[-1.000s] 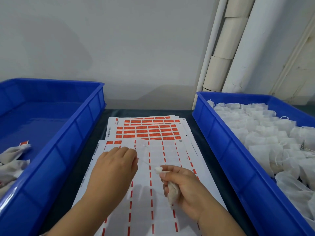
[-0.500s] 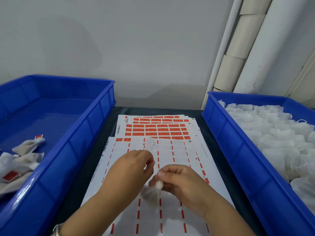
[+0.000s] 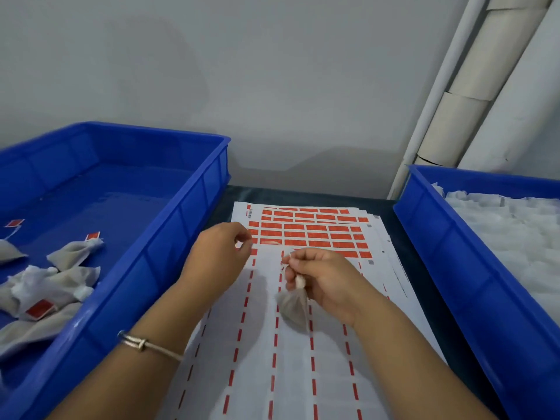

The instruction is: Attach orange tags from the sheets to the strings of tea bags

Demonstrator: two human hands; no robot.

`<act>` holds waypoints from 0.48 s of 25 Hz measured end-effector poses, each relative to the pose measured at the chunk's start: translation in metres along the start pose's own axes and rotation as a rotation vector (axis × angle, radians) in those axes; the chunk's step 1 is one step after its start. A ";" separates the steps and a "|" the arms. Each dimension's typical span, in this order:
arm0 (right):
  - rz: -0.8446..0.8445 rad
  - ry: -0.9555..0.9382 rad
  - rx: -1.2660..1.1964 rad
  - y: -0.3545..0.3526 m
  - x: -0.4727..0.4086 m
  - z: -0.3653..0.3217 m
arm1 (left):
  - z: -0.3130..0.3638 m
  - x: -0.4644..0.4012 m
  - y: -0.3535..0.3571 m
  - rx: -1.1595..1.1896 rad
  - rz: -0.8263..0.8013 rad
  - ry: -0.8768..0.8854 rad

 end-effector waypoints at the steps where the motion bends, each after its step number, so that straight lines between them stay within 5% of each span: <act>1: 0.040 -0.001 0.025 -0.003 -0.009 -0.002 | -0.012 -0.012 0.007 -0.011 -0.039 -0.083; 5: 0.187 0.070 0.258 -0.005 -0.046 -0.004 | -0.038 -0.036 0.039 -0.190 -0.240 -0.272; 9: 0.266 -0.016 0.527 -0.006 -0.077 -0.012 | -0.041 -0.039 0.052 -0.221 -0.201 -0.186; 12: 0.172 0.007 0.770 0.000 -0.094 -0.014 | -0.037 -0.039 0.046 -0.088 -0.115 -0.179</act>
Point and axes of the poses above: each hand's wrist, its own x-axis away from the middle knuckle, its own y-axis out of the palm, z = x × y, the point moved 8 cm from there along -x, towards the middle knuckle, and after that the axes turned 5 degrees about -z, right-handed, at the moved point
